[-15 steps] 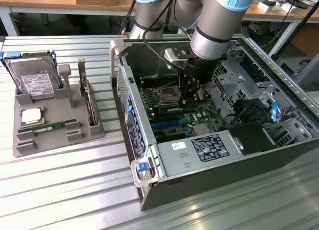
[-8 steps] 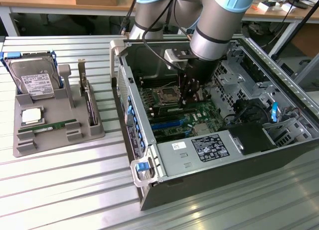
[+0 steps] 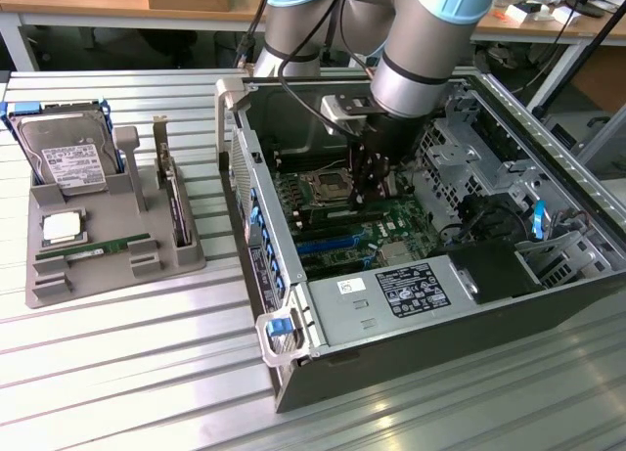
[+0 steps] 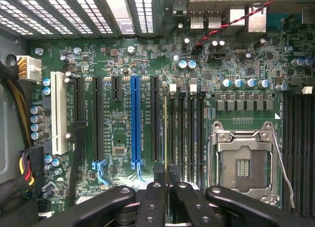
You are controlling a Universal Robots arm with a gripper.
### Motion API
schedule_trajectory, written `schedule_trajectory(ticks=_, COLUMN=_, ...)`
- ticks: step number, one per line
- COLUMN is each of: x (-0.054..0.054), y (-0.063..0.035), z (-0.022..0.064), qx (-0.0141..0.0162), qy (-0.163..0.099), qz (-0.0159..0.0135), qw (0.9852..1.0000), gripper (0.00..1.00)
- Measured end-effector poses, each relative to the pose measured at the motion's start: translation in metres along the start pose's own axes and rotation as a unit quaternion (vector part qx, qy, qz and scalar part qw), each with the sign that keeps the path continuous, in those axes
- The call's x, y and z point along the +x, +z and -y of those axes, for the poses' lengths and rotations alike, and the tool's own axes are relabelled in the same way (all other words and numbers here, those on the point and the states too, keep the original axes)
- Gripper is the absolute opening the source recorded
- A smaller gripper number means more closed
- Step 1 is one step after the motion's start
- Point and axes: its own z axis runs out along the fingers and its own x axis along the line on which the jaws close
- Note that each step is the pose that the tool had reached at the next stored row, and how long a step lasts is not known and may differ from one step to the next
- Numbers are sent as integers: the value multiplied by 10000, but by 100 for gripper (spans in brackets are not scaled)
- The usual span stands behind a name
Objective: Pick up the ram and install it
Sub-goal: 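Insert the ram into the slot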
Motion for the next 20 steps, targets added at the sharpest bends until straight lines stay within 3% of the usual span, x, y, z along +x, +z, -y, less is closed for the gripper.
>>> schedule_trajectory(ticks=20, x=-20, y=79, z=3, qx=0, qy=9, qz=-1, qw=10000, gripper=12)
